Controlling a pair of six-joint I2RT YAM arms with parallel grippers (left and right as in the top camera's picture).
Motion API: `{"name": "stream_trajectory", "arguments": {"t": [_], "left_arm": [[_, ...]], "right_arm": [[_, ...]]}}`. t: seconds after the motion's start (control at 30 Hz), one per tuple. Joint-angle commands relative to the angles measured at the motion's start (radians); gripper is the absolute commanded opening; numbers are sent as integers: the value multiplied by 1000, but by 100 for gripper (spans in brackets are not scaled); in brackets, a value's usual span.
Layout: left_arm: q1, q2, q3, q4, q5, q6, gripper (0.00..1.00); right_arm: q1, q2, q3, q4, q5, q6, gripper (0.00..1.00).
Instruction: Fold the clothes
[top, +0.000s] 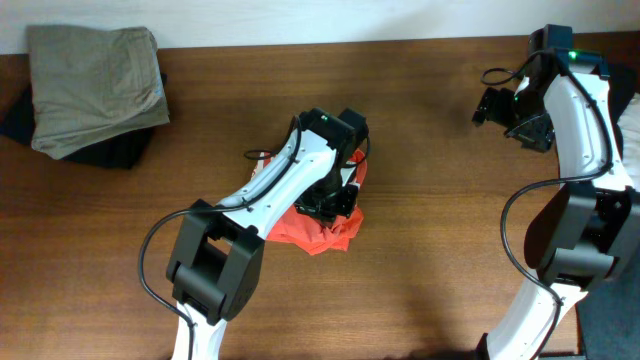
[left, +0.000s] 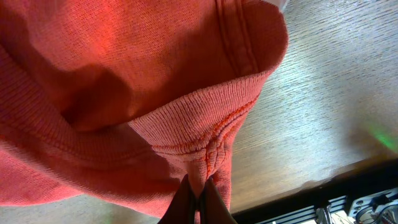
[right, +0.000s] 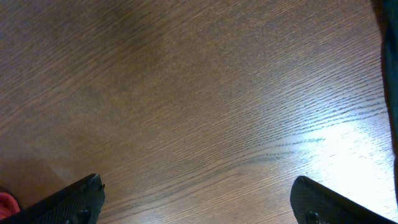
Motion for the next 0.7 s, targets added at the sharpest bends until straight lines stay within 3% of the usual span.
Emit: {"name": "stream_trajectory", "arguments": {"t": [0.0, 0.3, 0.33, 0.37, 0.5, 0.67], "left_arm": [[-12, -43, 17, -13, -7, 3, 0], [-202, -99, -99, 26, -7, -58, 2], [-205, -99, -134, 40, -7, -60, 16], [-205, -99, -166, 56, -7, -61, 38], [-205, -100, -222, 126, -36, -56, 41], [-133, -116, 31, 12, -180, -53, 45]], "right_arm": [[-2, 1, 15, -1, 5, 5, 99], [-2, 1, 15, -1, 5, 5, 99], [-2, 1, 15, -1, 5, 5, 99], [-2, 1, 15, -1, 5, 5, 99], [-2, 1, 15, -1, 5, 5, 99], [-2, 1, 15, -1, 5, 5, 99]]}}
